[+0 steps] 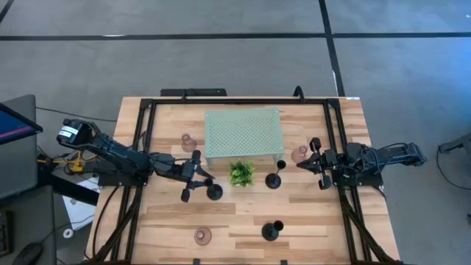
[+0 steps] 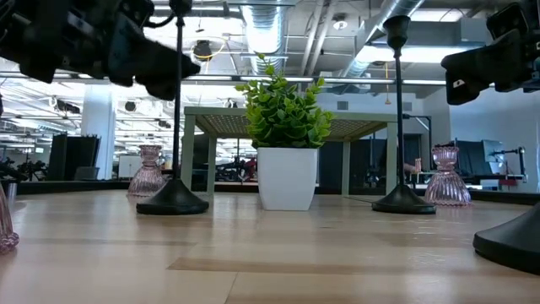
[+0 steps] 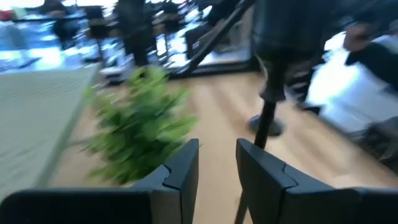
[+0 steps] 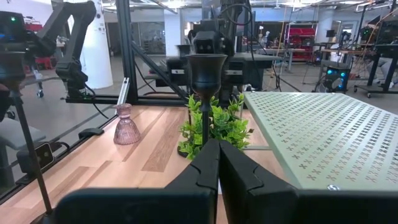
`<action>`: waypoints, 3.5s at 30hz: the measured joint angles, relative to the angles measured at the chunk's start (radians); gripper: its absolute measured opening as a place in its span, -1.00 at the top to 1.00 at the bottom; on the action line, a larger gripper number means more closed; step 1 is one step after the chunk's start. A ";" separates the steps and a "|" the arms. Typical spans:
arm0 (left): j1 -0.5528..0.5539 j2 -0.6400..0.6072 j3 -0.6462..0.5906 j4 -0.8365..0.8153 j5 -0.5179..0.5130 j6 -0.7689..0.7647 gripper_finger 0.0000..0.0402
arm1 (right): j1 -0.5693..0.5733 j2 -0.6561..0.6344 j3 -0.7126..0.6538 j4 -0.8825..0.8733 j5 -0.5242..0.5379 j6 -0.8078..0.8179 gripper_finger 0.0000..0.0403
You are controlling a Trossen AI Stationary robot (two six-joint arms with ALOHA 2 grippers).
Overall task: Pick & Place candle stick holders
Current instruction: Put the middle black candle holder on the shelf
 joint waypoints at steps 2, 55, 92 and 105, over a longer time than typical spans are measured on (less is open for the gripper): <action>0.000 -0.036 0.000 -0.077 -0.061 -0.001 0.46 | 0.000 0.000 0.000 0.000 0.000 0.000 1.00; -0.010 0.008 -0.001 -0.229 -0.569 -0.144 0.97 | 0.000 0.000 0.000 0.001 0.000 0.042 1.00; -0.178 -0.081 -0.001 -0.201 -0.198 -0.142 0.51 | 0.000 0.000 0.000 0.001 0.000 0.042 1.00; -0.176 0.050 0.001 -0.052 -0.302 -0.189 0.07 | 0.000 0.000 0.000 0.001 0.000 0.042 1.00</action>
